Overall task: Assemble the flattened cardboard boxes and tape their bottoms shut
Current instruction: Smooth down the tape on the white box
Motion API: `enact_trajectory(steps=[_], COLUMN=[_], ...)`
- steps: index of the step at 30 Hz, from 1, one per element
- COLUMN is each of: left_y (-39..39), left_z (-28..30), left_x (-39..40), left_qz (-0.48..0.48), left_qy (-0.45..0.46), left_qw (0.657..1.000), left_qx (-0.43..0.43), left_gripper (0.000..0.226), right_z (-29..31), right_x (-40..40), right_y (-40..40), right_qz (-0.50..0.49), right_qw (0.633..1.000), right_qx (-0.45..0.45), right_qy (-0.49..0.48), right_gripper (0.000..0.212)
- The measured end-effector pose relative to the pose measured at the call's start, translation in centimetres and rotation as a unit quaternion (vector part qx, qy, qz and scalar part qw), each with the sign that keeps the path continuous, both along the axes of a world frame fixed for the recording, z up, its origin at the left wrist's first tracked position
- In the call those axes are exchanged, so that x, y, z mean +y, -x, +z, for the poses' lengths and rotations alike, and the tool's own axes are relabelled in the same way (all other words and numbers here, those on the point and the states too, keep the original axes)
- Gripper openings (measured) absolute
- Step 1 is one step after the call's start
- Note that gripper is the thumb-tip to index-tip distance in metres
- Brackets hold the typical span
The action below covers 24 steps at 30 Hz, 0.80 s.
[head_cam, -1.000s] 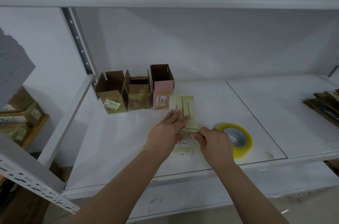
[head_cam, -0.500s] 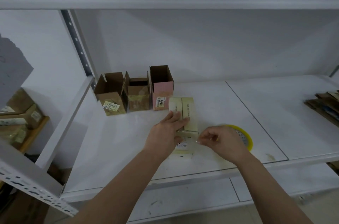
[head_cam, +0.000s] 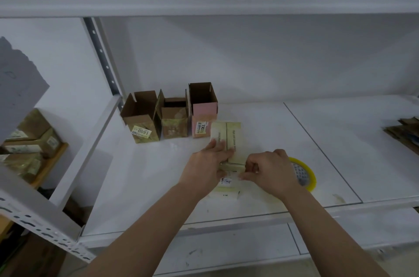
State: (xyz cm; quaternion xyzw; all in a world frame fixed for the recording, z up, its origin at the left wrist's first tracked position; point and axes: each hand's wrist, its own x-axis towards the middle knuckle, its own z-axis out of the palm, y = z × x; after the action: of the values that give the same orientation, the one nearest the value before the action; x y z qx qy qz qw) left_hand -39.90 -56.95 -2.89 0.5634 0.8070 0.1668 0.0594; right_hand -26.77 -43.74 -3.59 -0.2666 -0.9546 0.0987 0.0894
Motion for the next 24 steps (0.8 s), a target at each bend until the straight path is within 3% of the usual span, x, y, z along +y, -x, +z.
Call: enact_trajectory(steps=[5,7,9,12,15,20,24], left_y=[-0.1,-0.7,-1.9,-3.7,-4.1,-2.0,0.1], left_z=[0.7,1.7,2.5,2.6,1.7,2.2,3.6], left_x=[-0.4,0.5,2.1,4.6,6.0,5.4,3.3], left_qz=[0.009,0.059,0.129,0.198,0.241,0.234,0.164], left_qy=[-0.013,-0.041,-0.056,0.03,0.125,0.13,0.097], left_qw=[0.998,0.995,0.989,0.98,0.962,0.963,0.978], left_qx=[-0.063,-0.076,-0.053,-0.016,-0.021,-0.04,-0.086], left_gripper=[0.059,0.056,0.067,0.101,0.114,0.091,0.085], right_z=[0.1,0.3,0.4,0.2,0.0,1.4,4.0], right_x=[1.0,1.9,2.6,2.9,2.9,3.1,2.8], right_y=[-1.3,-1.9,-2.2,-2.0,-1.9,-2.2,-1.1], right_qz=[-0.005,-0.046,-0.077,-0.091,-0.081,-0.069,0.011], right_qw=[0.99,0.988,0.986,0.981,0.983,0.995,0.999], right_qx=[0.026,0.059,0.091,0.142,0.137,0.034,-0.007], right_qy=[0.142,0.138,0.116,0.096,0.092,0.062,0.049], right_gripper=[0.016,0.011,0.008,0.003,0.008,0.058,0.096])
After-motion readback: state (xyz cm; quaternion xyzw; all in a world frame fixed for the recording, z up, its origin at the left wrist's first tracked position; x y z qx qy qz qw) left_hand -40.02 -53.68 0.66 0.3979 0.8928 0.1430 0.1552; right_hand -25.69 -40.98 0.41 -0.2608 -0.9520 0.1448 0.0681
